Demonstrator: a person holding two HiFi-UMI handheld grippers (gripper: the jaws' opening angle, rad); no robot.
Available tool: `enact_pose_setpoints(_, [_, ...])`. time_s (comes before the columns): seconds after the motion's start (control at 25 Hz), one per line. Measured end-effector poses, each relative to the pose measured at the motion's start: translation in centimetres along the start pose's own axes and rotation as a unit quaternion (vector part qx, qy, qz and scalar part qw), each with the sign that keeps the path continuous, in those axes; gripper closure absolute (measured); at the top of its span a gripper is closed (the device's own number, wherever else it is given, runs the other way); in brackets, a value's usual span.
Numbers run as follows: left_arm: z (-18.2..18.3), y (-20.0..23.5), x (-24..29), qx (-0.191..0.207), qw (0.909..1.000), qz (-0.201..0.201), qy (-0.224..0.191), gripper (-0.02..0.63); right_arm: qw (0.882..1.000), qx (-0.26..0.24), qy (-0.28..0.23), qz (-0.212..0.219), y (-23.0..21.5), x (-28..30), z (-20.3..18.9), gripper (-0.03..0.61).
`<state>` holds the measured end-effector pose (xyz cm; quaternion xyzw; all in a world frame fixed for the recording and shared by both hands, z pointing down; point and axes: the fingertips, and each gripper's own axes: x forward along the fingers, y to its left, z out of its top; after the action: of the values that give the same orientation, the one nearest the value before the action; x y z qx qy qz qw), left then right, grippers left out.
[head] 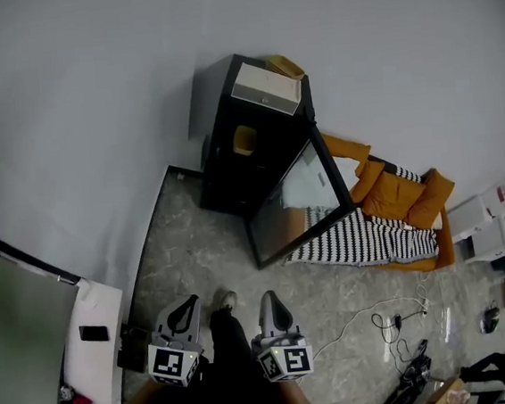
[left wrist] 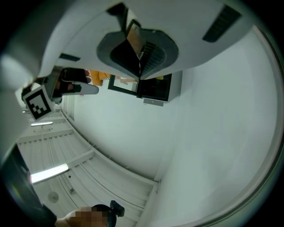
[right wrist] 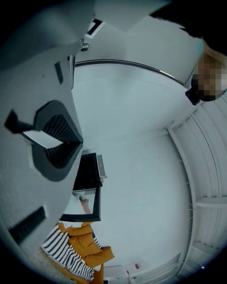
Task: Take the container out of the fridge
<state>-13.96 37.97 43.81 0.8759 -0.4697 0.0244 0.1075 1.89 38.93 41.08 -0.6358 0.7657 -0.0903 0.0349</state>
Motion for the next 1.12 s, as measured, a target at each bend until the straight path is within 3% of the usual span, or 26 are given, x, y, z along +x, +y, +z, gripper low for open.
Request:
enact_pose_setpoints(0.24, [0.2, 1.2, 5.5, 0.006, 1.0, 0.007, -0.001, 0.609, 1.0, -0.001, 0.001, 0.01, -3.2, 5.3, 0.3, 0.577])
enact_pose_setpoints(0.76, [4.6, 2.8, 21.8, 0.006, 0.9987, 0.05, 0.01, 0.609, 0.998, 0.004, 0.011, 0.057, -12.7, 20.6, 2.4, 0.577])
enact_pose_setpoints(1.12, [7.0, 1.7, 28.4, 0.001, 0.998, 0.063, 0.002, 0.609, 0.997, 0.016, 0.02, 0.076, -17.5, 25.9, 2.6, 0.577])
